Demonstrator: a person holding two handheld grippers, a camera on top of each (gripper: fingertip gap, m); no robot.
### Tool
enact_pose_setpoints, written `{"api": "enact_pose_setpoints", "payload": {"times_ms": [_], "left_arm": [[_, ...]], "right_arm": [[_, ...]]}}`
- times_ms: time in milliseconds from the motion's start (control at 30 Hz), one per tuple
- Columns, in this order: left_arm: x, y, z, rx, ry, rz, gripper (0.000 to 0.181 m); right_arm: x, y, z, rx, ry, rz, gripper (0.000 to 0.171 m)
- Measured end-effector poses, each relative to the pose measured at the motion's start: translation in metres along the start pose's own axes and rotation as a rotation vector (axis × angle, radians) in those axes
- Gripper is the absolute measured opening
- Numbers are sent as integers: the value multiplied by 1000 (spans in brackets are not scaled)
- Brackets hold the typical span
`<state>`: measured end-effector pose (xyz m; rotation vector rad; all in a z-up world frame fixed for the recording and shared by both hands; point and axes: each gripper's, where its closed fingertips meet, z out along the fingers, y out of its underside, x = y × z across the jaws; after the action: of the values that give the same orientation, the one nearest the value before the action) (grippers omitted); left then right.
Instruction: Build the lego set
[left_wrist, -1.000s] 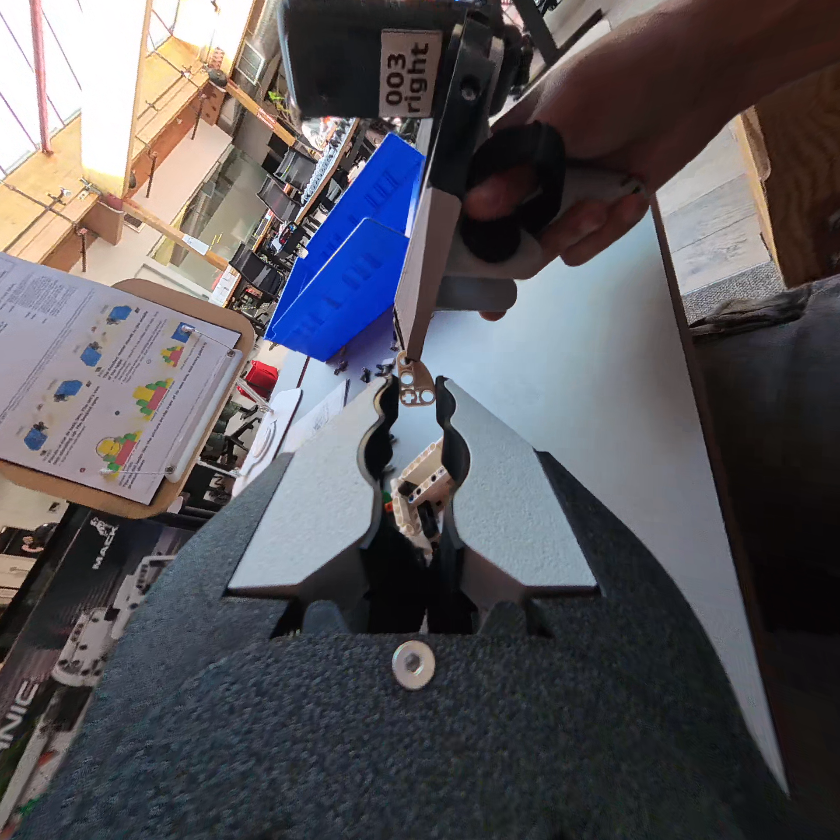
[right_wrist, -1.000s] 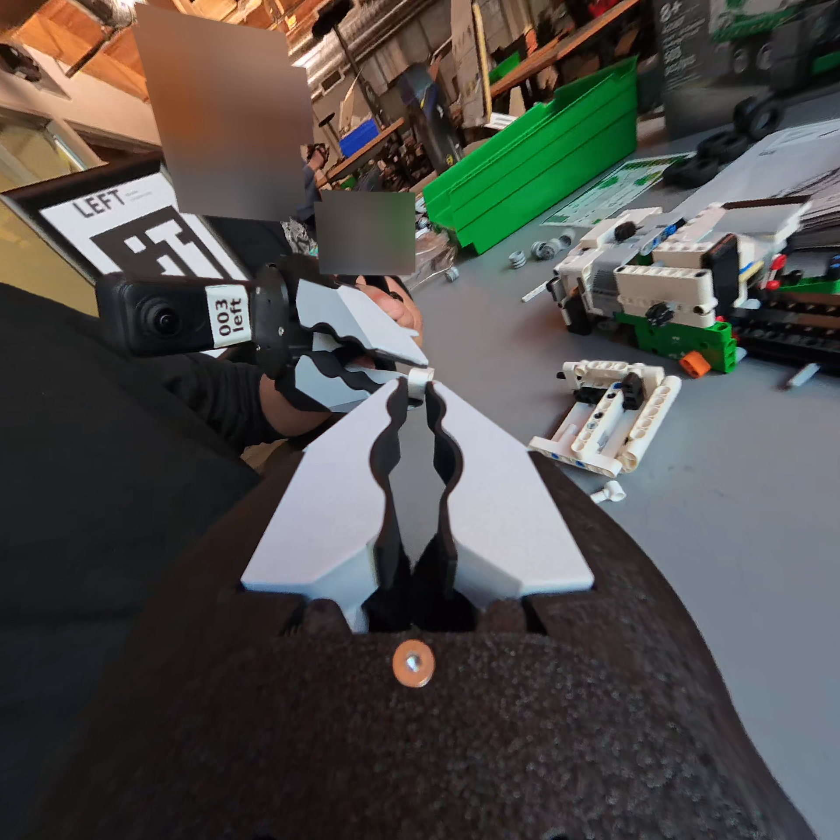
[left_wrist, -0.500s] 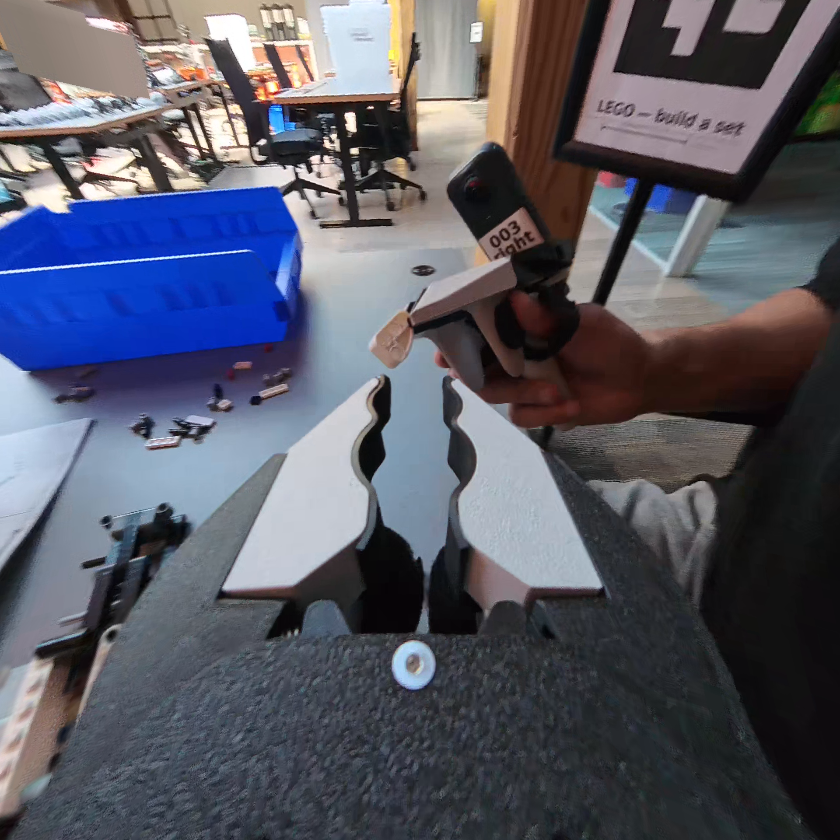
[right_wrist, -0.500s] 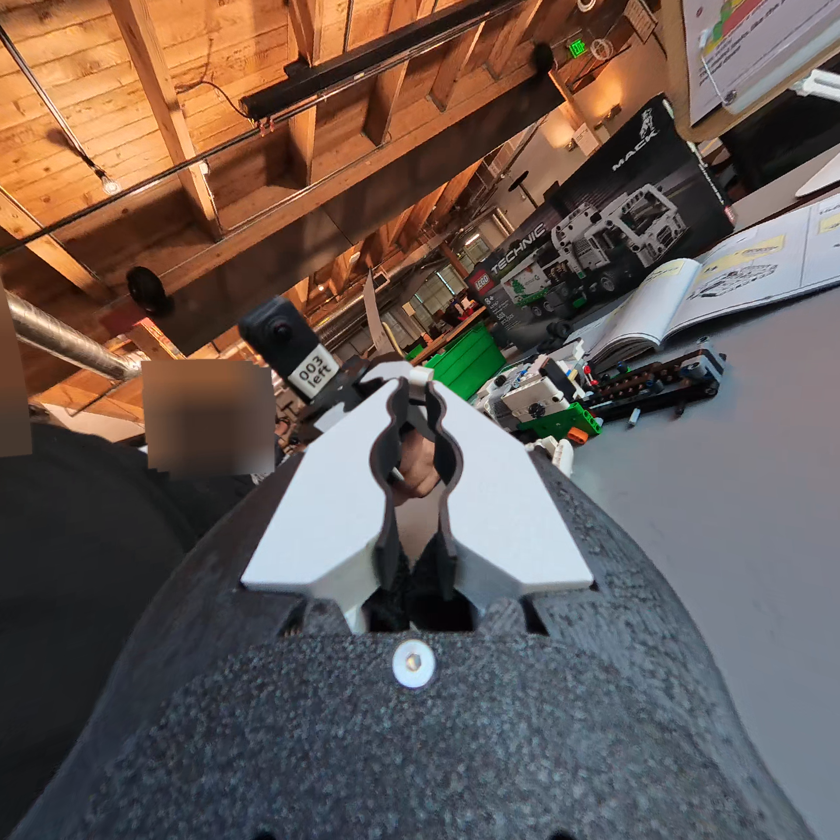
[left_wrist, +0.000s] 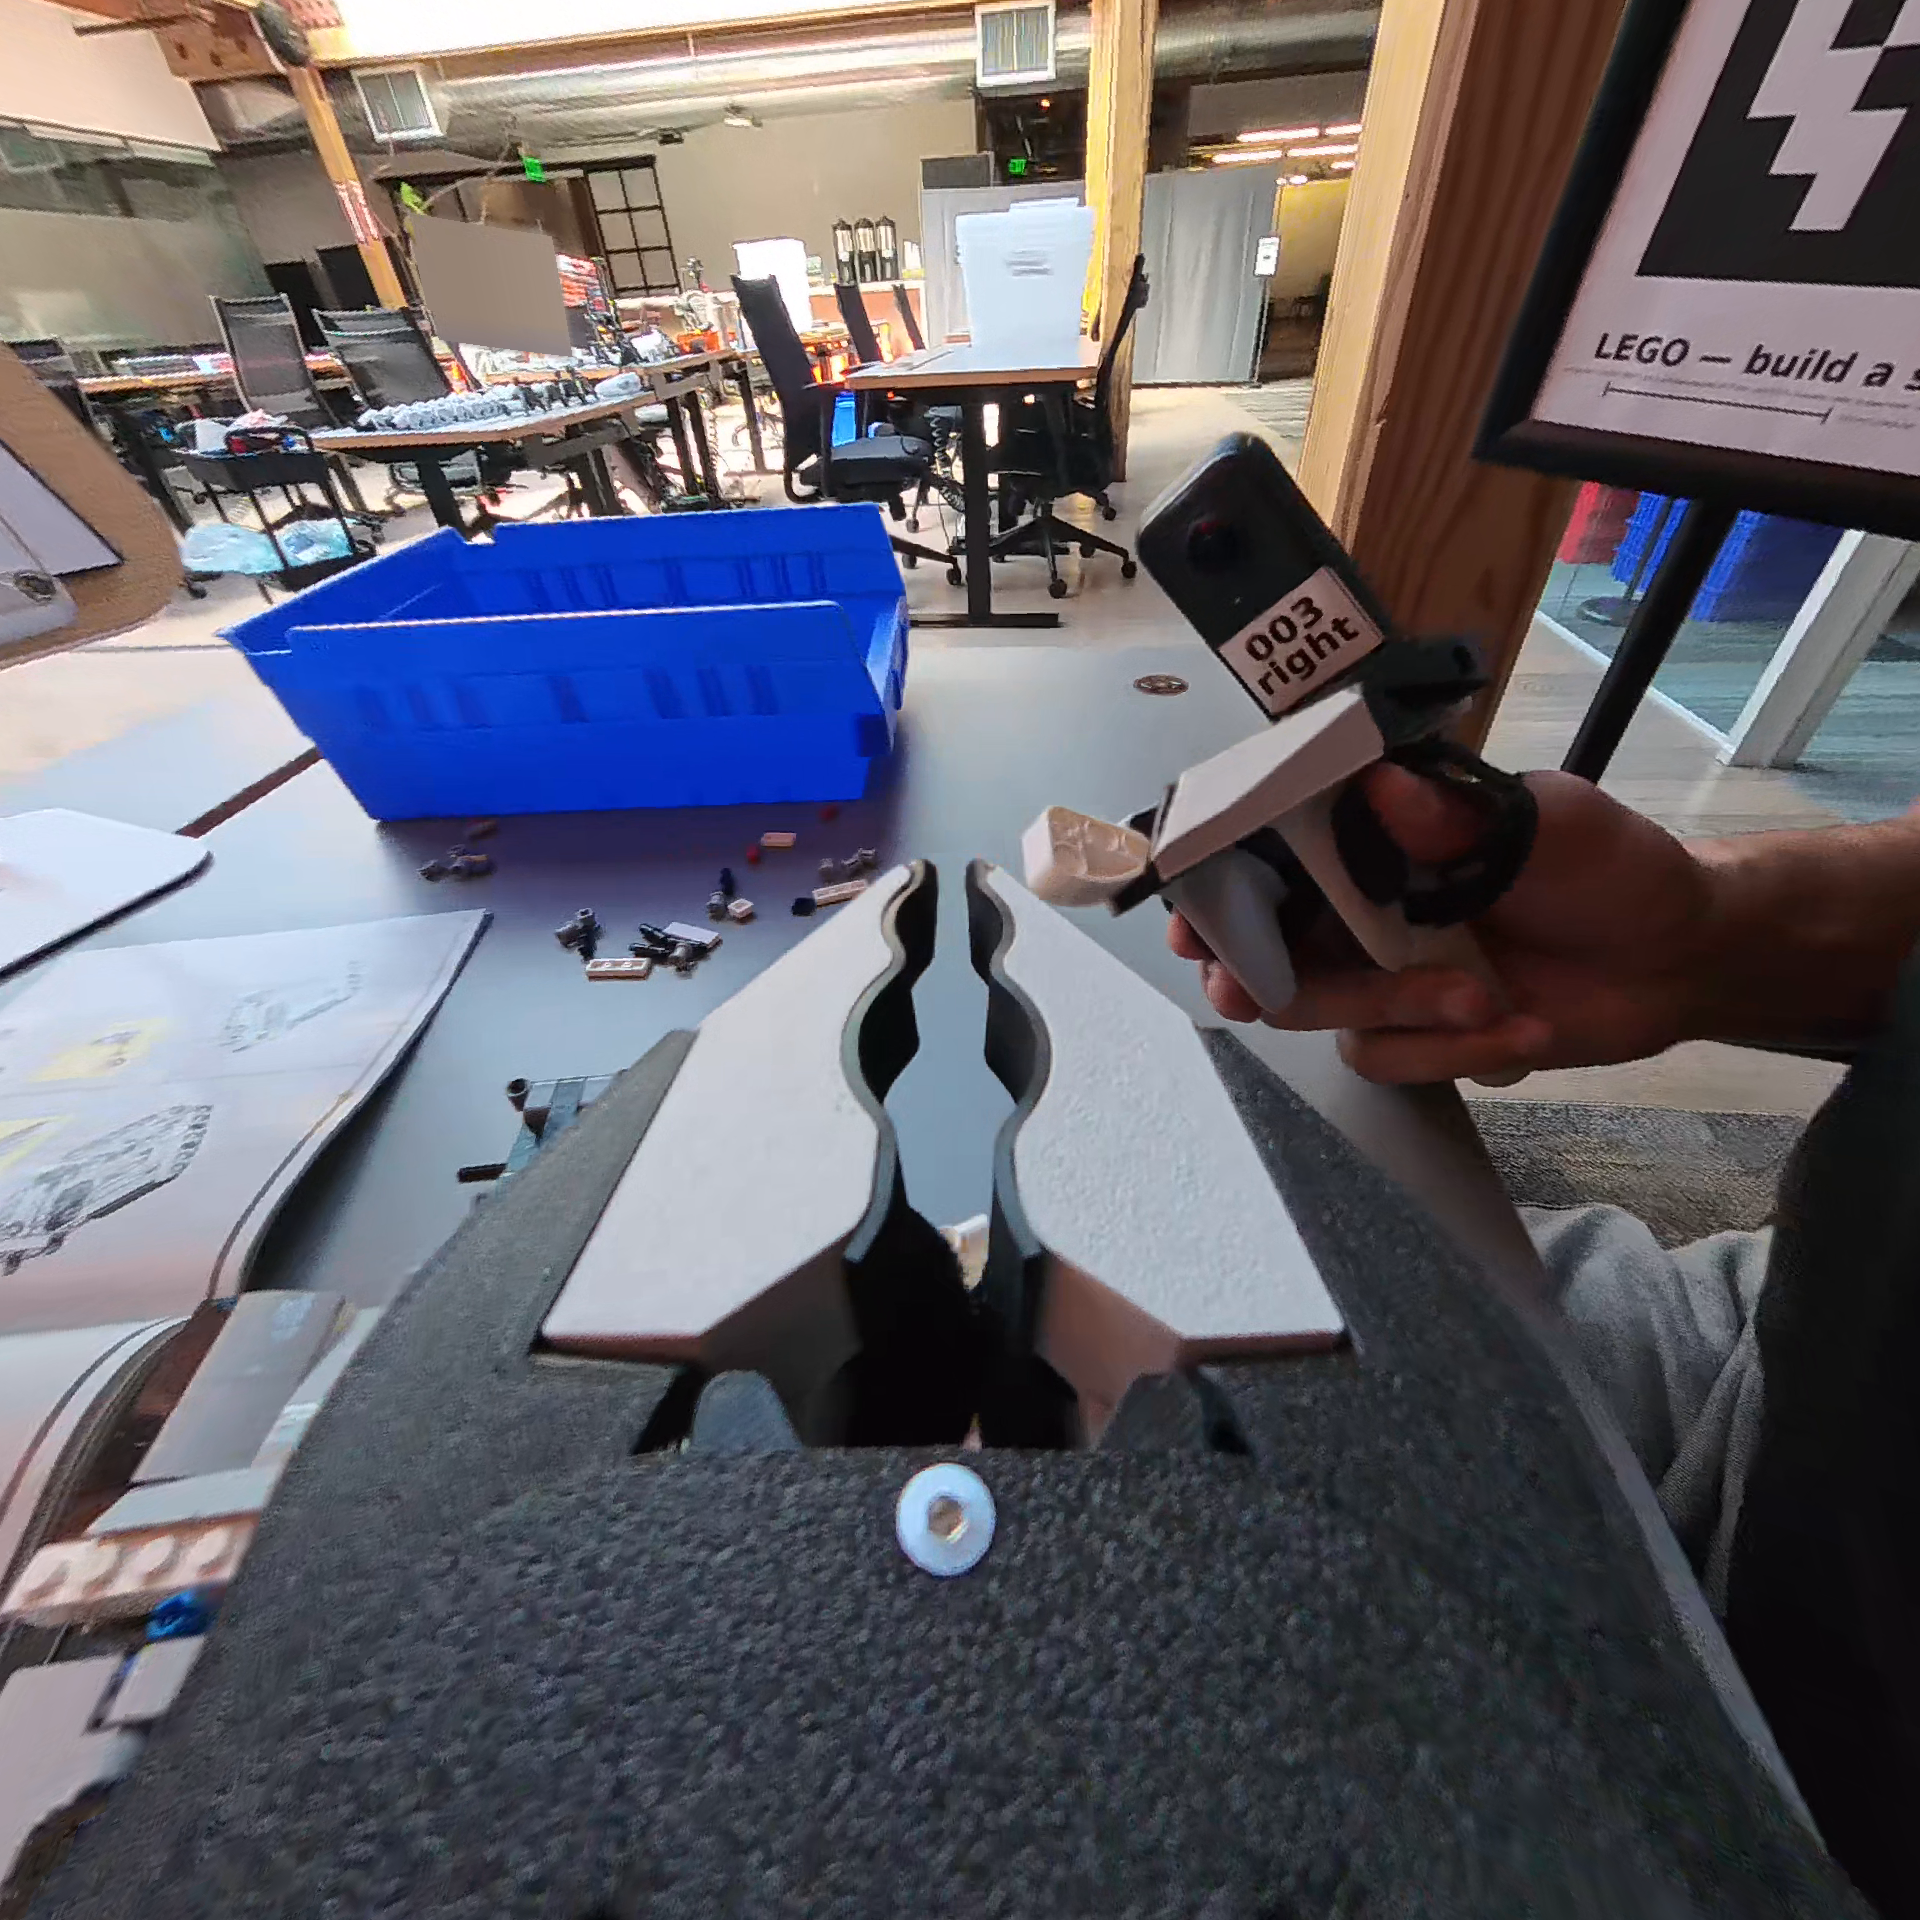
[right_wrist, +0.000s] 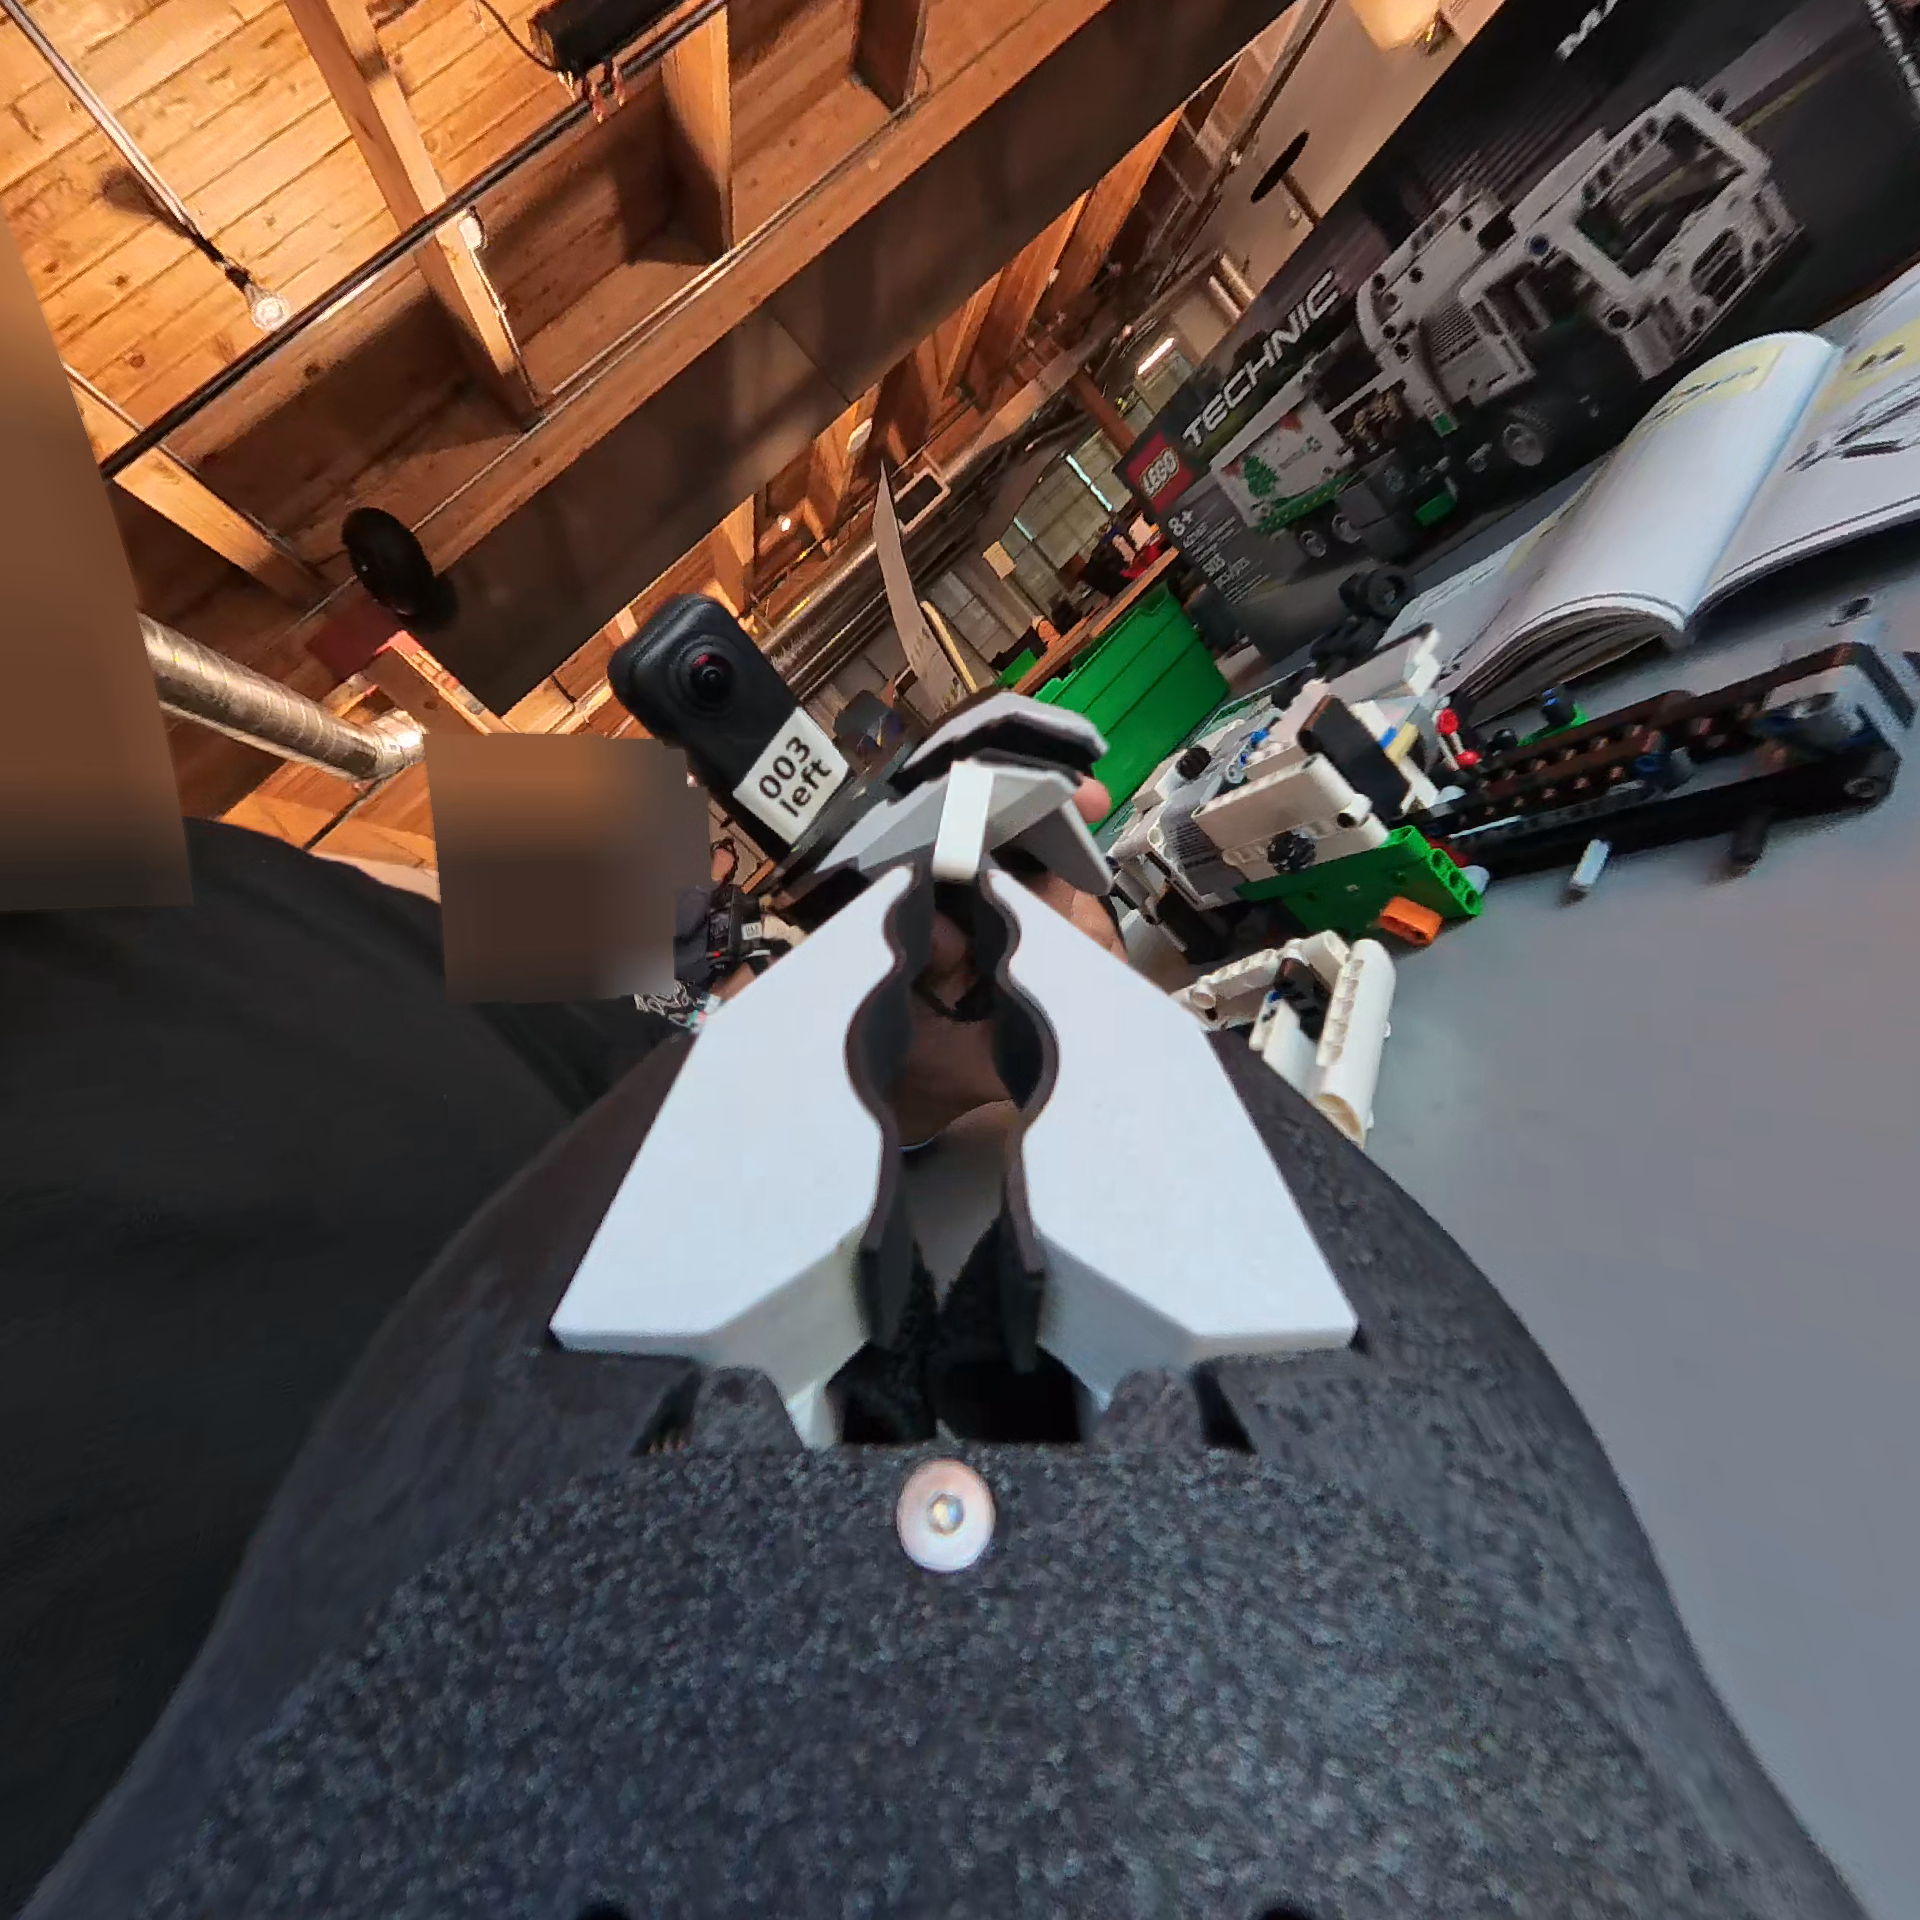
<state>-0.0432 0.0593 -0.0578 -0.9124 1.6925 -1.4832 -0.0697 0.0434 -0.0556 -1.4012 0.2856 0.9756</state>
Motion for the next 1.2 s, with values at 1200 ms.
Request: {"api": "enact_pose_setpoints", "payload": {"times_ms": [1200], "left_arm": [[5,12,-11,-79,-108,341,21]], "right_arm": [[18,4,21,-70,-53,46,8]]}}
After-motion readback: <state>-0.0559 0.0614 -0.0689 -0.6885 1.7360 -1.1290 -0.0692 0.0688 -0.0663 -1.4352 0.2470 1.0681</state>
